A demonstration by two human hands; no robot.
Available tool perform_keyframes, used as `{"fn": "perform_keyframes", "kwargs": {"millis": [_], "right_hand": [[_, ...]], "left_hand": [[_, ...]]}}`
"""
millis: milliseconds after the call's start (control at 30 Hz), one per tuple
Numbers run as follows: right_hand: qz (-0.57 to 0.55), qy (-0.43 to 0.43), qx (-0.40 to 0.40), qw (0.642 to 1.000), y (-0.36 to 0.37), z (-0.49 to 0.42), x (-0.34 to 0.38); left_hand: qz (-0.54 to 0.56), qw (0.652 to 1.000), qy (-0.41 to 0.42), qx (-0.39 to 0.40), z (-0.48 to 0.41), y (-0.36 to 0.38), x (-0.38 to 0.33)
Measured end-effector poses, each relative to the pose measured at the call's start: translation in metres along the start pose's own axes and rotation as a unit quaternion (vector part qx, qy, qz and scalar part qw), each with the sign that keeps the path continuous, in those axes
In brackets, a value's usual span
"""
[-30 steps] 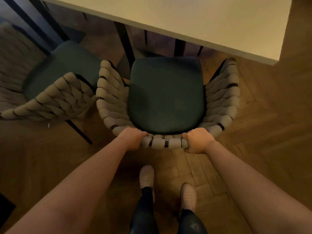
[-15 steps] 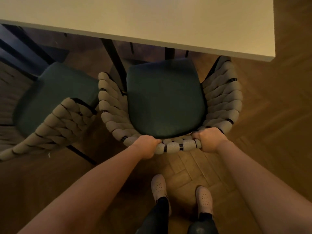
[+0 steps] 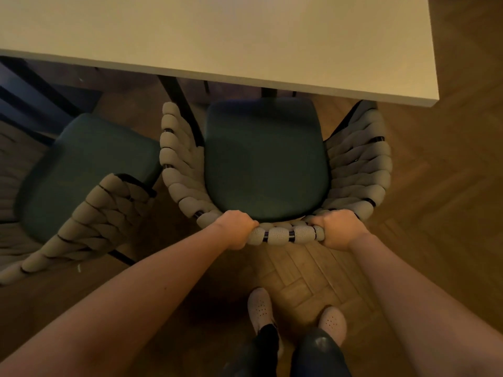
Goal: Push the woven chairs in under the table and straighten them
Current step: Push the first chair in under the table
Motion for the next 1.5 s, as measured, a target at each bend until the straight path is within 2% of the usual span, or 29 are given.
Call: {"fn": "perform_keyframes", "kwargs": {"millis": [333, 600, 833, 1033, 1233, 1500], "right_hand": [[-0.023, 0.001, -0.012, 1.0, -0.018, -0.048, 0.039], [-0.045, 0.018, -0.023, 0.999, -0.033, -0.083, 0.051], [-0.047, 0.007, -0.022, 0.999, -0.038, -0.093, 0.045], [-0.057, 0.024, -0.024, 0.998, -0.036, -0.098, 0.073], [-0.057, 0.034, -0.038, 0.997, -0.037, -0.097, 0.077], [-0.046, -0.019, -0.04, 0.998, -0.035, -0.104, 0.066]], "left_hand": [[-0.003, 0.999, -0.022, 0.05, -0.003, -0.013, 0.069], [-0.025, 0.999, -0.026, 0.037, -0.02, -0.028, 0.116], [-0.024, 0.999, -0.008, 0.03, -0.029, -0.028, 0.13], [-0.016, 0.999, -0.016, 0.045, -0.017, -0.023, 0.144], [-0.017, 1.0, -0.016, 0.02, -0.018, -0.018, 0.147], [-0.01, 1.0, -0.014, 0.025, -0.025, -0.017, 0.153]]}}
Point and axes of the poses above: each hand's wrist, its own z-axis away from the middle knuckle, its own y-axis out of the palm, x = y × z, the point moved 3 cm from there along -z, towards the middle knuckle, and after that the axes turned 4 degrees about -z, right-handed, at the moved point
